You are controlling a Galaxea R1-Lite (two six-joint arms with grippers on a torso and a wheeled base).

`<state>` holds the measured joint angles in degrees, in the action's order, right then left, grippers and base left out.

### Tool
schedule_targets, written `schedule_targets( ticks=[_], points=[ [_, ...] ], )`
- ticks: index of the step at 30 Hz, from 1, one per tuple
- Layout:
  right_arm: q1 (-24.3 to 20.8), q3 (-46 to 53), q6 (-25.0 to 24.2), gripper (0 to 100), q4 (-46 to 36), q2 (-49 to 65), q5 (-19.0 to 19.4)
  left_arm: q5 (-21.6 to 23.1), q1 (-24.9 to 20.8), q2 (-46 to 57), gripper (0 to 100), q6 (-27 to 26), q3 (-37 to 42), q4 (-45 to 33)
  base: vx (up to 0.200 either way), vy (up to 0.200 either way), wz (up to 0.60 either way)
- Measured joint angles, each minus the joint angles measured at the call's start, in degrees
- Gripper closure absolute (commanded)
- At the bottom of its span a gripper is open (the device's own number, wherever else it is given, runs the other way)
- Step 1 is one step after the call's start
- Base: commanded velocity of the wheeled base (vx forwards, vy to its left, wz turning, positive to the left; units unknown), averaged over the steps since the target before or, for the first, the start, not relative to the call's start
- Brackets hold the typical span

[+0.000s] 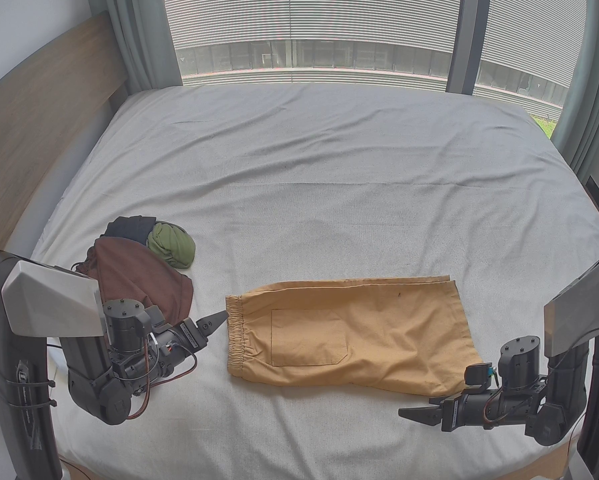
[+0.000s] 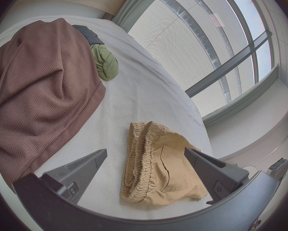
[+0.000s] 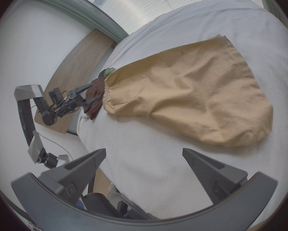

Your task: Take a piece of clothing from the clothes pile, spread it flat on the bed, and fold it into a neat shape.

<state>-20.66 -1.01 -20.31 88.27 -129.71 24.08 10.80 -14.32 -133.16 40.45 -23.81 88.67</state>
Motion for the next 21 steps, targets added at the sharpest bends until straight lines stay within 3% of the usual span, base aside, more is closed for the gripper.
schedule_targets(
  ticks=[8, 11, 21],
  points=[
    [-3.5, -0.4, -0.2, 0, 0.0, 5.2, 0.6, 0.7, 0.1, -0.2, 0, 0.4, 0.5, 0.0, 0.000, 0.000, 0.00],
    [-3.8, -2.2, -0.4, 0, 0.0, 7.8, 0.8, 2.7, 0.1, -0.2, 0, 0.2, 1.3, 0.0, 0.000, 0.000, 0.00],
    [-3.2, -6.7, -0.7, 0, 0.0, 10.8, 0.8, 3.1, -0.1, 0.5, 0, -0.6, 1.8, 0.0, 0.000, 0.000, 0.00]
  ],
)
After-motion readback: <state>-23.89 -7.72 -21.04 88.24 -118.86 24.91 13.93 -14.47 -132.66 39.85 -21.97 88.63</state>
